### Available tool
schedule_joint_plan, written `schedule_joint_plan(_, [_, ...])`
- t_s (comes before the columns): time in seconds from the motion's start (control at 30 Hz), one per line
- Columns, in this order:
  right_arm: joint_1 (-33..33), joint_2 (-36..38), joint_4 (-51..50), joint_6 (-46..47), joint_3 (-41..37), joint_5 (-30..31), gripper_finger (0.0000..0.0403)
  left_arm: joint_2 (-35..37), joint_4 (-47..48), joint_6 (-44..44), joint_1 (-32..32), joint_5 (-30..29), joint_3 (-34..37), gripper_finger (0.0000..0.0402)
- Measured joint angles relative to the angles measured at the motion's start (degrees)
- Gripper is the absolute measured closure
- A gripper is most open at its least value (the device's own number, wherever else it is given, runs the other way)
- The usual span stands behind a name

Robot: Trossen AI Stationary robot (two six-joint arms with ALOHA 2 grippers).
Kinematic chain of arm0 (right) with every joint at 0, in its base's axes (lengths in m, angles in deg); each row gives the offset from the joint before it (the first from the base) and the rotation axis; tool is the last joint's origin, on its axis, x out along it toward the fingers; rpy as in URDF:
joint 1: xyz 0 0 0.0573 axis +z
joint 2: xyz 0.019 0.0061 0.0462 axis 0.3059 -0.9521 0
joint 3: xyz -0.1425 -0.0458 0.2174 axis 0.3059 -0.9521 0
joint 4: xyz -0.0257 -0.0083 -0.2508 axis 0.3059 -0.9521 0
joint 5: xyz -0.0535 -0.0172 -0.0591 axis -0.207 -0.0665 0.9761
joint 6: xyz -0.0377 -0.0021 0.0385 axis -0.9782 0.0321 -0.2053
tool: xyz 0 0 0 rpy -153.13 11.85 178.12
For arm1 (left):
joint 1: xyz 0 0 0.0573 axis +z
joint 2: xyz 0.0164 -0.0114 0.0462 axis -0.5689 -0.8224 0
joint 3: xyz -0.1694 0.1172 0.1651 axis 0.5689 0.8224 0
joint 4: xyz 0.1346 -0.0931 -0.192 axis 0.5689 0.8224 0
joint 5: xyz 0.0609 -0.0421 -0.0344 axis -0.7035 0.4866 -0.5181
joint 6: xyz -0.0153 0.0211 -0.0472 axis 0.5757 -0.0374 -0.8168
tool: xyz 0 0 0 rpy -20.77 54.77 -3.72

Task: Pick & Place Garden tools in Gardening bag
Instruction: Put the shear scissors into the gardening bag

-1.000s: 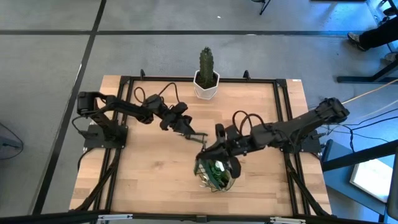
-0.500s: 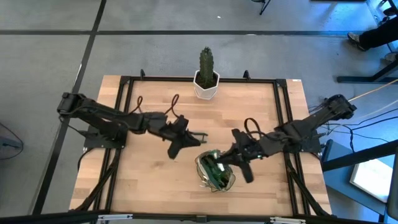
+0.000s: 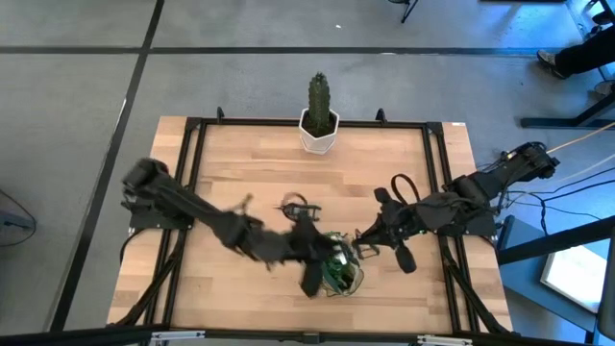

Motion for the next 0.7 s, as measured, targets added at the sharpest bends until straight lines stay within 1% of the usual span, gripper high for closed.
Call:
schedule_joint_plan(0.1, [-0.4, 0.9, -1.4, -2.4, 0.0, -3.8, 0.0389, -7.1, 0.4, 0.0, -1.4, -3.1, -7.8, 0.0315])
schedule_joint_plan(0.17, [-0.7, 1.3, -2.4, -3.1, 0.0, -6.0, 0.0389, -9.4, 1.8, 0.1, -1.9, -6.8, -10.9, 0.0310])
schedule_joint_plan(0.23, [-0.8, 1.8, -1.3, -3.7, -1.2, -7.3, 0.0389, -10.2, 1.8, 0.4, -2.4, -10.1, -12.2, 0.0306])
schedule_joint_plan(0.3, [-0.8, 2.6, 3.3, -3.8, -4.3, -9.1, 0.0389, -10.2, 1.7, 0.1, -2.7, -12.9, -12.1, 0.0301])
schedule_joint_plan(0.33, [-0.8, 2.9, 6.3, -3.5, -6.2, -10.4, 0.0389, -10.2, 1.8, -0.7, -2.8, -13.3, -12.0, 0.0298])
schedule_joint_plan(0.43, [-1.4, 4.1, 15.6, -1.5, -11.3, -13.4, 0.0389, -10.4, 2.2, -3.0, -2.8, -12.4, -11.9, 0.0286])
schedule_joint_plan(0.53, [-1.5, 5.4, 18.4, -1.1, -13.2, -12.5, 0.0389, -10.4, 2.3, -5.6, -3.0, -11.8, -11.9, 0.0275])
schedule_joint_plan(0.63, [-1.4, 6.7, 17.3, -1.8, -13.3, -10.4, 0.0389, -10.4, 2.6, -7.0, -4.1, -12.0, -11.9, 0.0270])
schedule_joint_plan(0.7, [-1.4, 7.0, 16.9, -2.5, -13.3, -9.4, 0.0389, -10.4, 2.8, -6.5, -5.0, -13.4, -12.2, 0.0270])
